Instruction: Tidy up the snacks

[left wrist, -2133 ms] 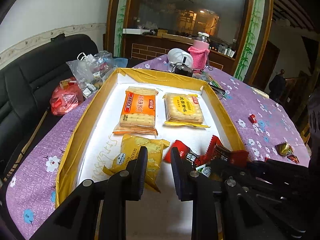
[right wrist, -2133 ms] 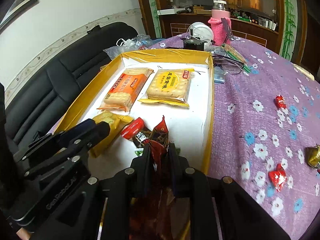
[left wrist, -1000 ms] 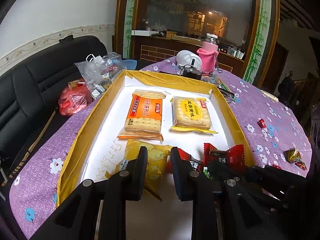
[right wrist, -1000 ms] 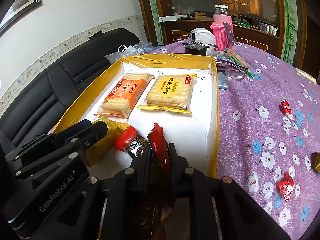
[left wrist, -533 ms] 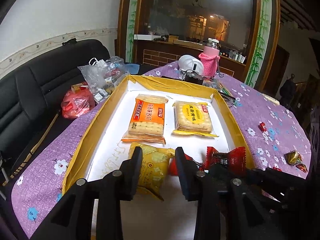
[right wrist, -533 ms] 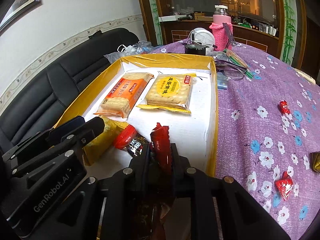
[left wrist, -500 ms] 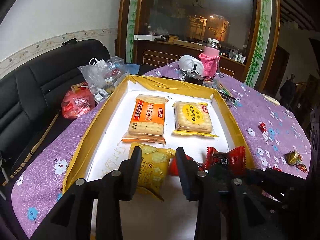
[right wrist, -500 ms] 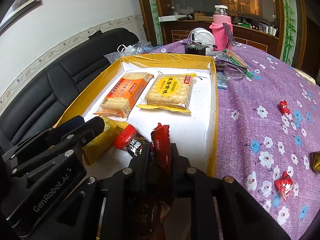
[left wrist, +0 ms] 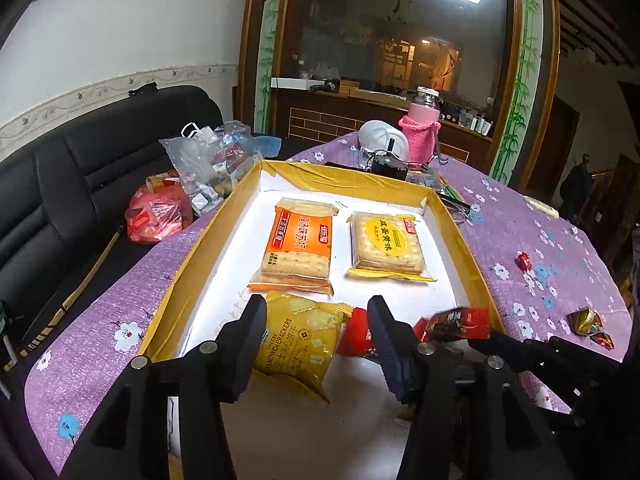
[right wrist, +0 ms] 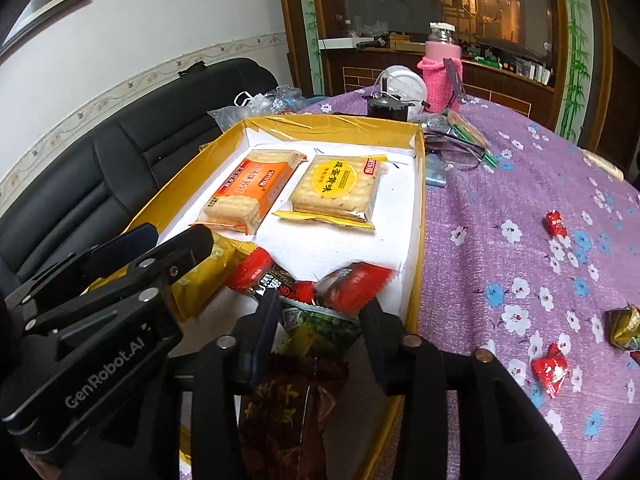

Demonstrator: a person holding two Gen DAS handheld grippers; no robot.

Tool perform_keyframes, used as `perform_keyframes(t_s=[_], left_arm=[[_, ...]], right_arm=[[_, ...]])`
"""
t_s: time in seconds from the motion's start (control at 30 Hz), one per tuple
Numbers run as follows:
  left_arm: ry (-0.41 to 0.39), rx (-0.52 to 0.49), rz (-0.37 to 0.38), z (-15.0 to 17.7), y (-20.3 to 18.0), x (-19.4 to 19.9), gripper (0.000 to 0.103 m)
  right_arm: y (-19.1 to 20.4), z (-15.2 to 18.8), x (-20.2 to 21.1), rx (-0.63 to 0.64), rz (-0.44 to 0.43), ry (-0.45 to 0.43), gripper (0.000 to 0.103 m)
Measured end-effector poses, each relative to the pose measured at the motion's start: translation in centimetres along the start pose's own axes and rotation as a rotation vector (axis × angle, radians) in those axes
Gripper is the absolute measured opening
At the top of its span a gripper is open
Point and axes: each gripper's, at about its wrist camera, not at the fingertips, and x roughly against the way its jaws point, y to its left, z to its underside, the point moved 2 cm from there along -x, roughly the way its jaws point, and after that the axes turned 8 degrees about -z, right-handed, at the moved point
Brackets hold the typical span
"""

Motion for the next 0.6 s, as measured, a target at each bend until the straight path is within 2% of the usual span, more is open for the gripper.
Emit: perform_keyframes(t_s=[0.17, 0.33, 0.53, 0.6], left_arm=[[-0.011, 0.004, -0.002, 0.0, 0.1, 0.2, 0.065], [-0.011, 0.004, -0.006, 0.0, 0.2, 0.2, 0.066], [-0.02, 0.001, -0.006, 0.0, 0.0, 0.3, 0.071], [-0.027, 0.001, -0.004, 0.1, 0.1, 0.4, 0.075]], right_arm=[[0.7, 0.1, 1.1, 0.038, 0.005, -0.013, 0.047], [1.0, 0.6, 2.4, 0.063, 0.001, -0.025, 0.052], [0.3, 1.4, 4.9, 0.047, -0.011, -0.054, 0.054], [-0.1, 1.6, 5.8, 0.039, -0.013, -0.068, 0.058]])
